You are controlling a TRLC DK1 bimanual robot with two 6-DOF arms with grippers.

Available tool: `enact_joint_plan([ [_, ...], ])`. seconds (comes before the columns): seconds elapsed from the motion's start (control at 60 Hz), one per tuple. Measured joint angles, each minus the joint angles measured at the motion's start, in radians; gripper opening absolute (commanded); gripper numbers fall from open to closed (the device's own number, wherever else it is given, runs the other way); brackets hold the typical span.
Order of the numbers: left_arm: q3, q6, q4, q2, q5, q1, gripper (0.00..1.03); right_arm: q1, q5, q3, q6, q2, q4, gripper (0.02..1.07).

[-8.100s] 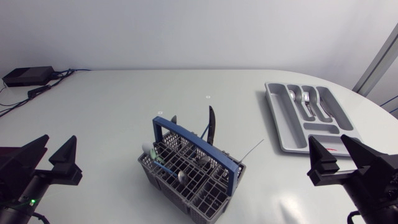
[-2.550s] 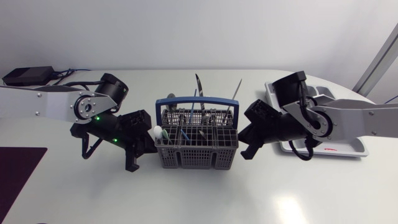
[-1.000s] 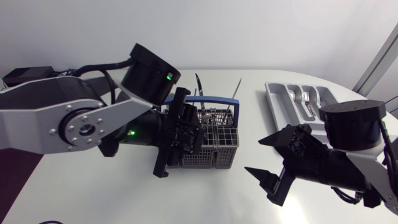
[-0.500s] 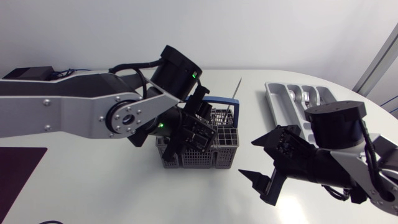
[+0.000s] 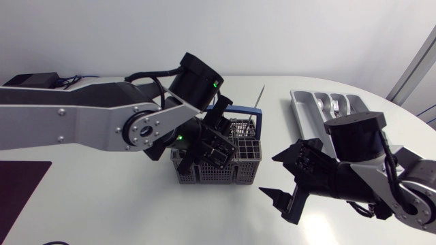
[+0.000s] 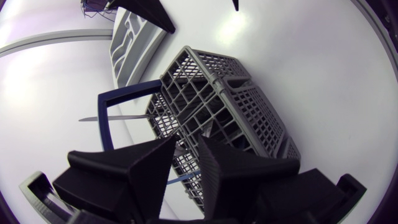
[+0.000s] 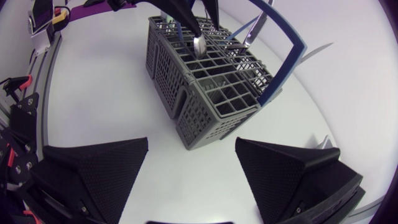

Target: Unload the cutlery basket into the drawer organizer.

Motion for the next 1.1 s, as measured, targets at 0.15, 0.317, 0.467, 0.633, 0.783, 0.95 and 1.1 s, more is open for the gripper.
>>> enact_joint_plan([
  [0.15,-0.001,0.000,-0.025,-0.047,0.000,0.000,0.60,0.000,0.000,0.000,0.000,0.004,0.008,1.03],
  [0.317,-0.021,0.000,-0.027,-0.069,-0.016,0.000,0.60,0.000,0.000,0.000,0.000,0.005,0.019,1.03],
  [0.467,-0.043,0.000,-0.027,-0.065,-0.019,0.000,0.60,0.000,0.000,-0.002,0.000,0.011,0.022,1.03],
  [0.633,-0.043,0.002,-0.025,-0.041,-0.026,-0.006,0.60,0.000,0.000,-0.008,0.000,0.011,0.028,1.03],
  [0.783,-0.043,0.004,-0.005,-0.007,-0.038,-0.015,0.60,0.000,0.000,-0.022,-0.004,0.011,0.030,1.03],
  [0.95,-0.043,0.006,0.028,0.011,-0.045,-0.021,0.60,0.000,-0.003,-0.024,-0.008,0.011,0.030,1.03],
  [1.1,-0.043,0.012,0.042,0.029,-0.053,-0.021,0.40,0.000,-0.004,-0.027,-0.008,0.011,0.030,1.03],
])
